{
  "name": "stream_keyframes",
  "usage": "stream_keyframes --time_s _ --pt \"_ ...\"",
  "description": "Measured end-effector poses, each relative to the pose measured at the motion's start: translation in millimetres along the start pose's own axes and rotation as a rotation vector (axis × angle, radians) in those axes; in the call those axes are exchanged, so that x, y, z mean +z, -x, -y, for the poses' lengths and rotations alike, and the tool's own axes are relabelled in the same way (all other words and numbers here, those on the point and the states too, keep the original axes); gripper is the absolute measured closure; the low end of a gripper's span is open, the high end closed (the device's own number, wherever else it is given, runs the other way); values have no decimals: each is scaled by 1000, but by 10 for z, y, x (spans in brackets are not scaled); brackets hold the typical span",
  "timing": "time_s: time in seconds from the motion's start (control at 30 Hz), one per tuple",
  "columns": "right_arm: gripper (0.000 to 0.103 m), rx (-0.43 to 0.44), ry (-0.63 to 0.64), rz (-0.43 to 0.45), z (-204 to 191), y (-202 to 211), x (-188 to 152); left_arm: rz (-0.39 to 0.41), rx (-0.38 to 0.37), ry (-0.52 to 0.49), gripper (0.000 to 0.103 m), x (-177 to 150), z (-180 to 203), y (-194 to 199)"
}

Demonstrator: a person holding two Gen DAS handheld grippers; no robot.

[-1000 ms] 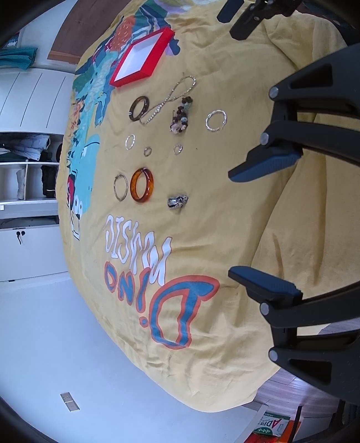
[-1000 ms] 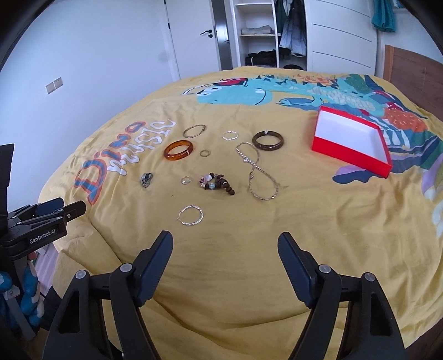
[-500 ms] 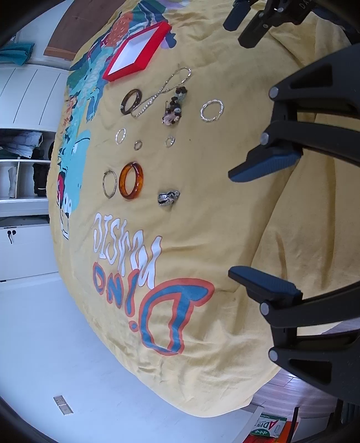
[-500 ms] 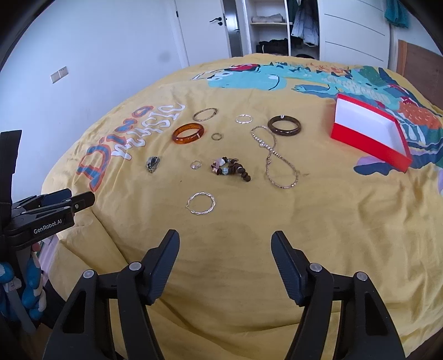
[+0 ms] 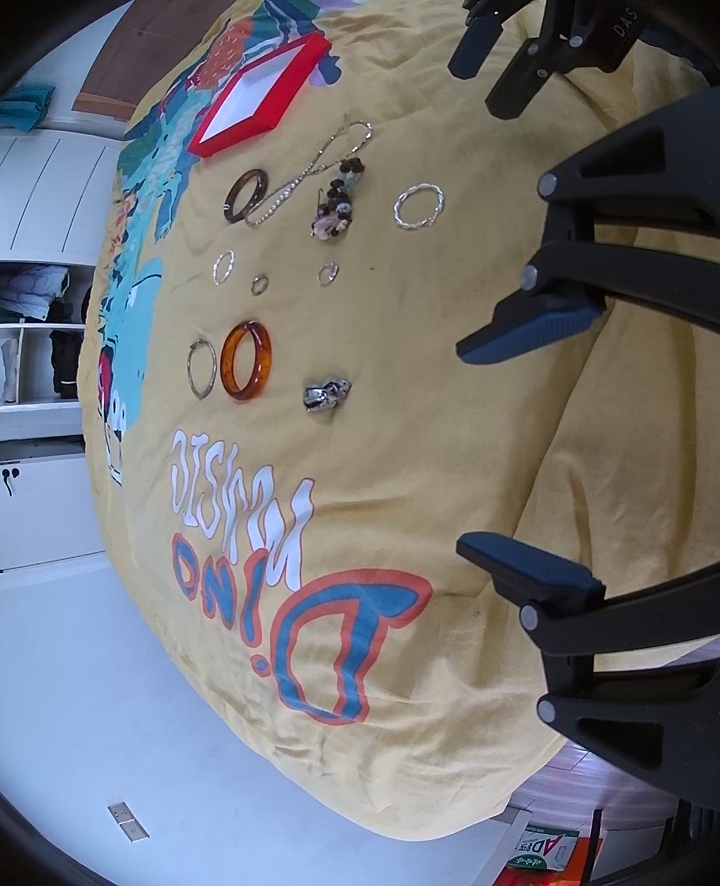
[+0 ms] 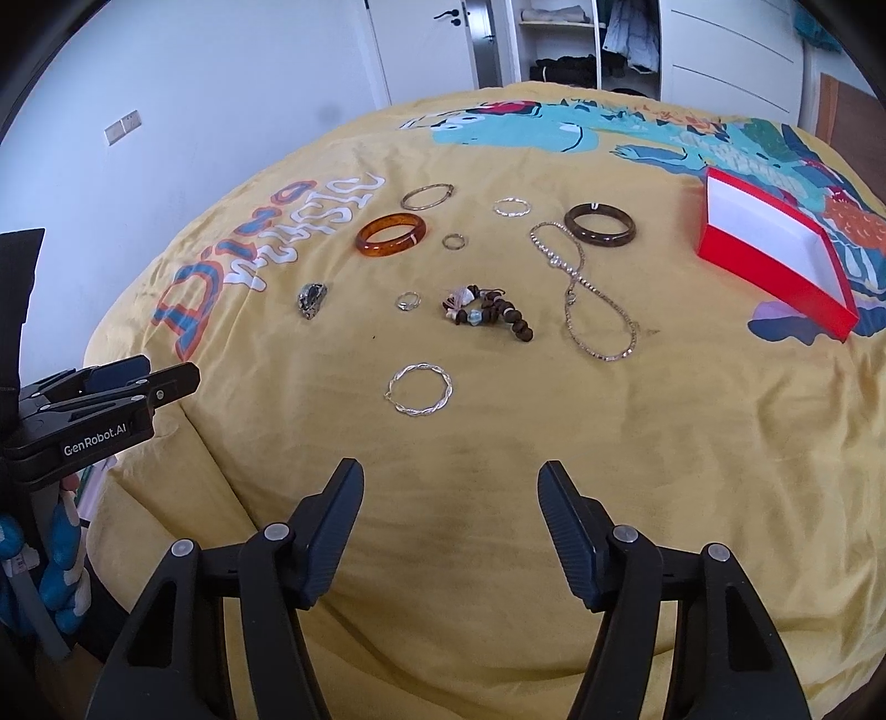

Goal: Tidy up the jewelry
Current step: 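Move both tools toward the jewelry on the bedspread, then grasp the silver watch with the left tool while the right tool grasps the twisted silver hoop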

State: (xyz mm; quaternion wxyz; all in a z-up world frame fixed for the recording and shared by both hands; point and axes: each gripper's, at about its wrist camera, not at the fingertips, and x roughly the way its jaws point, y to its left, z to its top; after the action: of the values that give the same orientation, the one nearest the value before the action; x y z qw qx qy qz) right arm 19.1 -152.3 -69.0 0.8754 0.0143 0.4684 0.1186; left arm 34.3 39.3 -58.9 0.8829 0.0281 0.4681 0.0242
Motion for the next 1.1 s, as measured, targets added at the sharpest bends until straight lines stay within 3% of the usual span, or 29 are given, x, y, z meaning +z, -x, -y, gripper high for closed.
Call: stream_keyframes --time_s 0.57,0.8,1.1 --pt "39 37 -1 -52 -13 -343 105 -70 -41 9 42 60 35 -308" --pt "39 76 2 -69 -56 -589 262 -76 -142 56 42 335 45 -531" --pt "39 98 -4 -92 -66 -954 450 -123 -142 77 42 635 111 -1014"
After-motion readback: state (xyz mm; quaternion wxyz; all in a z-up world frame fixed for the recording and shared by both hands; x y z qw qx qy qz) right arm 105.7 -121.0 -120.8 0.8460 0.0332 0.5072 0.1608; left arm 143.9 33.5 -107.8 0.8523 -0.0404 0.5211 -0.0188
